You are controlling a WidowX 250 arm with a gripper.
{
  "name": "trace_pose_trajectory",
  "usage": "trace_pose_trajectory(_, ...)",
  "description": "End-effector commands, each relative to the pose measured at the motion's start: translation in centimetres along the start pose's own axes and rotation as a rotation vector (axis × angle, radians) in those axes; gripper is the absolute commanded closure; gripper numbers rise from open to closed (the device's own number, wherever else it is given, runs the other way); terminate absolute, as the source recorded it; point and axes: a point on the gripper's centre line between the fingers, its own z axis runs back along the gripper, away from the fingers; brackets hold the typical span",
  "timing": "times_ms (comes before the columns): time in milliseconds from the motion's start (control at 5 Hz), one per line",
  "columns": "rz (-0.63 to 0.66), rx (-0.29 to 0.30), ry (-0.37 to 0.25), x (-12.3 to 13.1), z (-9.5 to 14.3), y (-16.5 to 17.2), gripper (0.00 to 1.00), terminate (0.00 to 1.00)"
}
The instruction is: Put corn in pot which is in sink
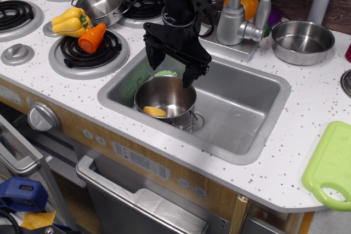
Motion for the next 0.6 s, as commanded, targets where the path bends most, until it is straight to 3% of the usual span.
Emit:
trace_pose_trajectory(0,0.017,0.008,-0.068,0.98,1.99,0.71,0.0,0.0)
trace_pose_trajectory(200,0.017,0.008,-0.068,0.98,1.99,0.71,0.0,0.0)
trace_pose_trajectory(400,0.017,0.008,-0.068,0.98,1.99,0.71,0.0,1.0)
